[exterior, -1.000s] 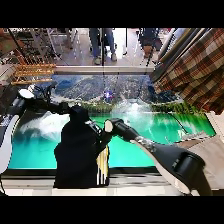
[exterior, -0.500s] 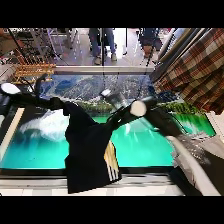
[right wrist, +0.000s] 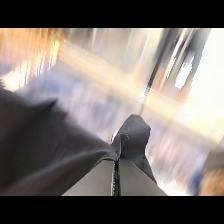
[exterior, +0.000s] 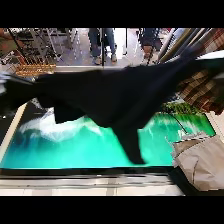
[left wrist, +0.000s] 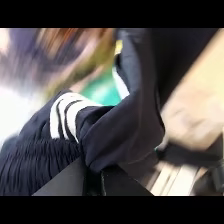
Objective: Fold the clothes and pants, and hang the long-sleeved shirts on hangers.
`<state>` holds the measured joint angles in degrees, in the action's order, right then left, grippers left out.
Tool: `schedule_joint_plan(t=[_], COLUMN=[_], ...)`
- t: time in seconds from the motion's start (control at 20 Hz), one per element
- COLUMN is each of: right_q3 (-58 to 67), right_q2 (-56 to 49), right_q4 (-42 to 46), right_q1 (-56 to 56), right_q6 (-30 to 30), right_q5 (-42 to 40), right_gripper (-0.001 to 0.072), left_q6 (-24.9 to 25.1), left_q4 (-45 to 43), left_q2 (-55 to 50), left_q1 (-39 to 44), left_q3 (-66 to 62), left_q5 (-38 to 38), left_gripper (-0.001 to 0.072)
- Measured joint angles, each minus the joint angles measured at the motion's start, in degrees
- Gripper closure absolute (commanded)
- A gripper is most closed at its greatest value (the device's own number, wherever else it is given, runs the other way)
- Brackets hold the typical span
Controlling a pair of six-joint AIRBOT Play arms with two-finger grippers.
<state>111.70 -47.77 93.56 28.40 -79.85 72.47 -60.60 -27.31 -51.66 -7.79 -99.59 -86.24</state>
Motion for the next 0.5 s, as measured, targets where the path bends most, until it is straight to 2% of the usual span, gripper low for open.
schedule_joint_plan(t=[0.15, 0.25, 0.5], right_q3=[4.5, 5.9, 3.0], right_q2=[4.1, 3.6, -9.1], right_q4=[0.9, 2.1, 6.8], right_q1=[-0.1, -0.1, -2.3], right_q6=[2.1, 3.5, 5.1], right_q5=[-2.5, -3.5, -4.4], right_gripper=[0.0709, 0.0709, 0.0709], left_q6=[1.7, 0.9, -5.5], left_q4=[5.5, 6.2, -0.7], left_q2=[9.0, 11.4, 5.1], left_q1=[0.0, -0.1, -0.1], left_q3=[-0.9, -1.0, 7.3], left_q5=[5.9, 9.2, 11.5], left_gripper=[0.0684, 0.0684, 0.0684])
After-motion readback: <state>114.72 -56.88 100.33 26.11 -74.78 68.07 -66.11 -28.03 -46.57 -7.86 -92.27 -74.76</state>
